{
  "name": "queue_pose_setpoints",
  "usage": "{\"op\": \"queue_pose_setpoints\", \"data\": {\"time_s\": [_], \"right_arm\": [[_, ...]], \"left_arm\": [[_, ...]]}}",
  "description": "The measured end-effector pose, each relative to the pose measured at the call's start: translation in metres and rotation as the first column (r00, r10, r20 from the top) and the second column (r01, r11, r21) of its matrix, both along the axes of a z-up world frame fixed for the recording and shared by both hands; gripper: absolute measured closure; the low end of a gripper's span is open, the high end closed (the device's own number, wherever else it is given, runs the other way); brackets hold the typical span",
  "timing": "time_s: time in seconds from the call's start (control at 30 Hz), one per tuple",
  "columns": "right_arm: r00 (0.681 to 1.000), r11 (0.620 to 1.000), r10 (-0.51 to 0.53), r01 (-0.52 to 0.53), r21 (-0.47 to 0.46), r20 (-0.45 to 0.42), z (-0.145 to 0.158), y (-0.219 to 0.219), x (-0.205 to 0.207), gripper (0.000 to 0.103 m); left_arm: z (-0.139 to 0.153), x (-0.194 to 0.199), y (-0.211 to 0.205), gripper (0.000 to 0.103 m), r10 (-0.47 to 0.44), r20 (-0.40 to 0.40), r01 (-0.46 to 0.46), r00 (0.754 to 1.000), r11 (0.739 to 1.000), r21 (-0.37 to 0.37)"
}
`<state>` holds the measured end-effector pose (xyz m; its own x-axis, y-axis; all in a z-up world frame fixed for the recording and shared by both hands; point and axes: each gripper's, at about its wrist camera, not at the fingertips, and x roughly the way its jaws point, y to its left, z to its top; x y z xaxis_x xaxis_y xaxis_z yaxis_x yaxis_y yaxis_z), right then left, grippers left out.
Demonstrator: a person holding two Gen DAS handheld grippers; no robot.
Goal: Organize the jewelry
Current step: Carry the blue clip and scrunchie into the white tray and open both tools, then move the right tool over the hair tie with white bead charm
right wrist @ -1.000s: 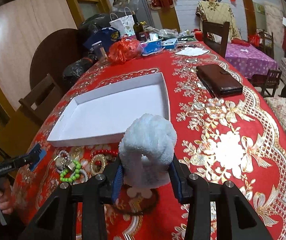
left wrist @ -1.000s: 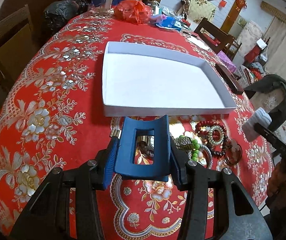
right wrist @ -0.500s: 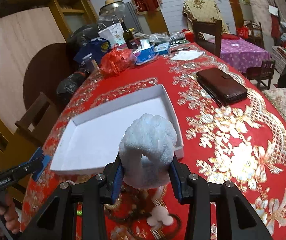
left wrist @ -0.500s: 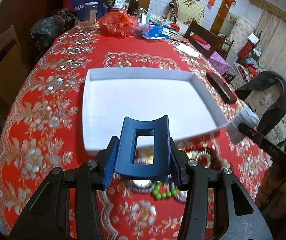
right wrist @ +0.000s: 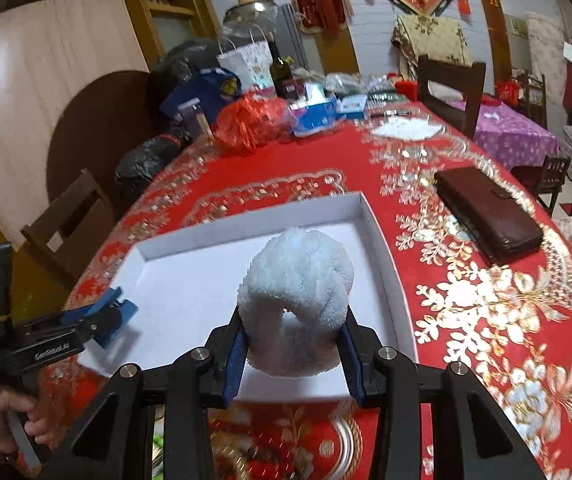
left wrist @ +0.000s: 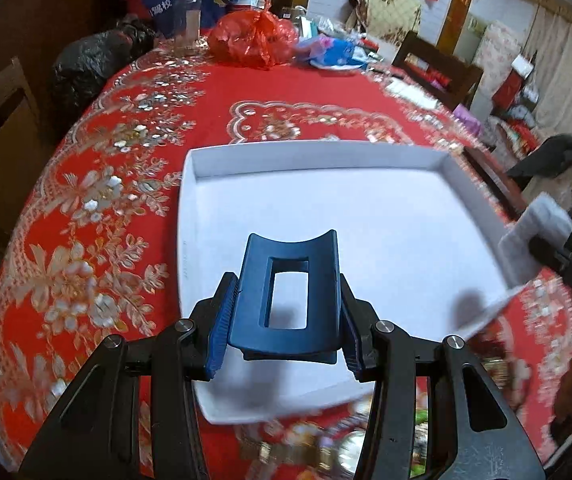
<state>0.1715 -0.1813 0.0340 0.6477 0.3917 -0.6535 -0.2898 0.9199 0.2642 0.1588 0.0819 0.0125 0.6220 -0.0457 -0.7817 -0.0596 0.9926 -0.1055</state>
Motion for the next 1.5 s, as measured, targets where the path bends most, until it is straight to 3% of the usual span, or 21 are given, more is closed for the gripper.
{"op": "queue_pose_setpoints", "data": {"time_s": [0.17, 0.23, 0.3, 0.37, 0.63, 0.83, 1.17, 1.27, 1.37, 1.5], "right_arm": [[0.995, 0.999, -0.033, 0.034, 0.006, -0.094, -0.025, 0.0, 0.018, 0.062], [0.992, 0.999, -0.043, 0.04, -0.023, -0.117, -0.03, 0.001, 0.022, 0.045], [0.992, 0.998, -0.054, 0.051, -0.037, -0.112, -0.03, 0.0, 0.021, 0.039], [0.993, 0.998, -0.056, 0.054, -0.027, -0.1, -0.026, -0.002, 0.019, 0.039], [0.997, 0.999, -0.047, 0.047, -0.009, -0.057, -0.007, -0.015, 0.007, 0.038], [0.997, 0.998, -0.067, 0.067, 0.004, -0.035, 0.006, -0.035, -0.003, 0.038], [0.999, 0.999, -0.03, 0.029, -0.024, -0.035, 0.012, -0.053, -0.041, 0.038], [0.999, 0.999, -0.007, 0.006, -0.031, -0.033, 0.015, -0.051, -0.055, 0.038], [0.999, 0.999, 0.007, -0.008, -0.036, -0.035, 0.017, -0.049, -0.075, 0.038], [0.999, 0.991, -0.007, 0.0, -0.135, -0.052, 0.012, -0.04, -0.104, 0.038]], "left_arm": [[-0.012, 0.004, 0.004, 0.057, -0.006, -0.022, 0.006, 1.0, 1.0, 0.021], [-0.014, 0.005, 0.004, 0.057, 0.003, -0.032, -0.002, 0.999, 1.0, 0.031], [-0.015, 0.006, 0.008, 0.052, 0.028, -0.044, -0.027, 0.999, 0.999, 0.036], [-0.015, 0.007, 0.009, 0.046, 0.036, -0.056, -0.035, 0.998, 0.999, 0.029], [-0.01, 0.001, 0.007, 0.046, 0.037, -0.056, -0.036, 0.998, 0.999, 0.023], [0.009, -0.009, -0.001, 0.046, 0.019, -0.007, -0.019, 1.0, 0.999, 0.029], [0.026, -0.054, -0.037, 0.046, -0.124, -0.007, 0.124, 0.992, 0.991, 0.042], [0.021, -0.069, -0.04, 0.046, -0.104, -0.031, 0.105, 0.994, 0.994, 0.039], [0.021, -0.089, -0.047, 0.046, -0.068, -0.024, 0.07, 0.997, 0.994, 0.087], [0.023, -0.112, -0.054, 0.039, -0.015, -0.007, 0.016, 1.0, 0.992, 0.122]]}}
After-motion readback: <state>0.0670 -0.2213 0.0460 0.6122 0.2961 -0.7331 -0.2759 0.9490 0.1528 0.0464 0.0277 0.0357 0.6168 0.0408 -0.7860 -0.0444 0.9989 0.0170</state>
